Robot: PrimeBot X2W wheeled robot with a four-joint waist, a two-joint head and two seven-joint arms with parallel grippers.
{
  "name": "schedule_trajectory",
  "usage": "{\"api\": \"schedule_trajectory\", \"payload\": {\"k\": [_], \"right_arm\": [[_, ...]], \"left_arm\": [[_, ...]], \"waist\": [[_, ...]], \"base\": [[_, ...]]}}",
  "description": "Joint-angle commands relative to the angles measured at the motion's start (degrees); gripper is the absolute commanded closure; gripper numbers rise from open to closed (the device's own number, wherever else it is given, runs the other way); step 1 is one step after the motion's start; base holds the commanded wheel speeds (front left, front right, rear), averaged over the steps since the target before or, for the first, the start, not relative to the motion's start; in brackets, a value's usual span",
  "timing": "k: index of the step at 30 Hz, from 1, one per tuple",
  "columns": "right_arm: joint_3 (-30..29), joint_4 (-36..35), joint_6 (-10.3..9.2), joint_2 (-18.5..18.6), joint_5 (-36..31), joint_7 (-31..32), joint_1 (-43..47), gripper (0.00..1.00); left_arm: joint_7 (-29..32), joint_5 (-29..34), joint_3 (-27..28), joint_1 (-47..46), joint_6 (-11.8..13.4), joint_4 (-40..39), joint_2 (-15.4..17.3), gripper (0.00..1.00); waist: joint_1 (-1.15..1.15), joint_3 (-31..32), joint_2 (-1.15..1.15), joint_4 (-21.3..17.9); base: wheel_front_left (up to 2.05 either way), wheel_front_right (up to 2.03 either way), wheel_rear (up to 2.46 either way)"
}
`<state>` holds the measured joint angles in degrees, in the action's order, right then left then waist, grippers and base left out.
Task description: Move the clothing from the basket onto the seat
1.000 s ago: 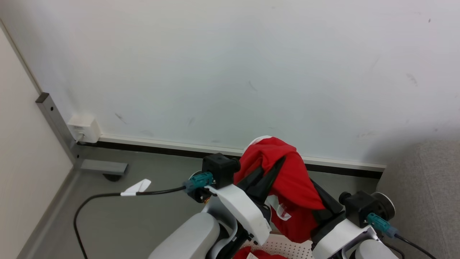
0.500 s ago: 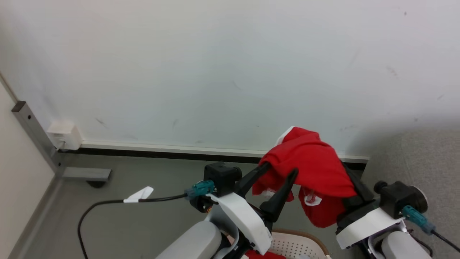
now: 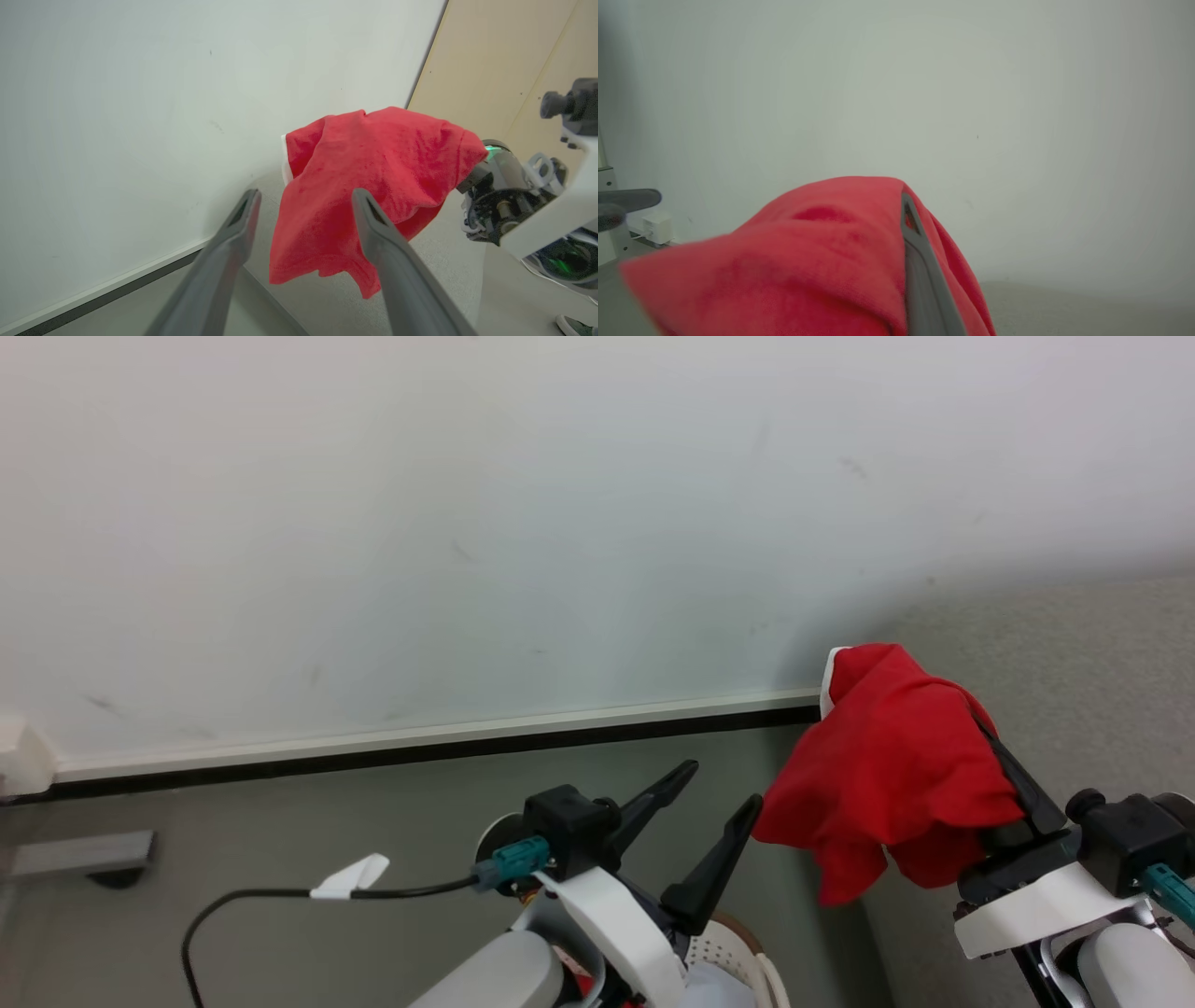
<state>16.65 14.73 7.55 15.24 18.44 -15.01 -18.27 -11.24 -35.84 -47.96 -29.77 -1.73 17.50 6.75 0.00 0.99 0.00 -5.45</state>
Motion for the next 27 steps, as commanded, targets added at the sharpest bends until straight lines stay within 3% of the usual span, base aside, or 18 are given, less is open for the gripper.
{"api": "schedule_trajectory", "payload": {"k": [1,7,16,27], "right_arm": [[-0.3,-0.6,-0.13,0.6,-0.3,-0.1,0.8,1.00],[-1.7,-2.7,-0.12,0.6,0.7,-0.1,2.2,1.00],[-3.9,-5.9,-0.12,-0.2,0.4,-0.1,4.7,1.00],[-7.4,-8.8,-0.12,-1.9,0.0,-0.1,6.4,1.00]], "left_arm": [[-0.6,1.0,0.1,-0.3,0.2,0.2,0.7,0.00],[-3.3,5.1,0.9,-1.0,1.1,1.1,2.0,0.00],[-3.9,8.5,3.0,0.1,0.1,2.3,2.4,0.00],[-3.9,12.9,6.7,0.6,-1.2,2.4,1.3,0.00]], "waist": [[0.00,-1.1,0.00,-3.6],[0.00,-2.7,0.00,-10.3],[0.00,-4.8,0.00,-18.4],[0.00,-8.1,0.00,-22.6]], "base": [[0.00,0.00,0.00],[0.00,0.00,0.00],[0.00,0.00,0.00],[0.00,0.00,0.00]]}}
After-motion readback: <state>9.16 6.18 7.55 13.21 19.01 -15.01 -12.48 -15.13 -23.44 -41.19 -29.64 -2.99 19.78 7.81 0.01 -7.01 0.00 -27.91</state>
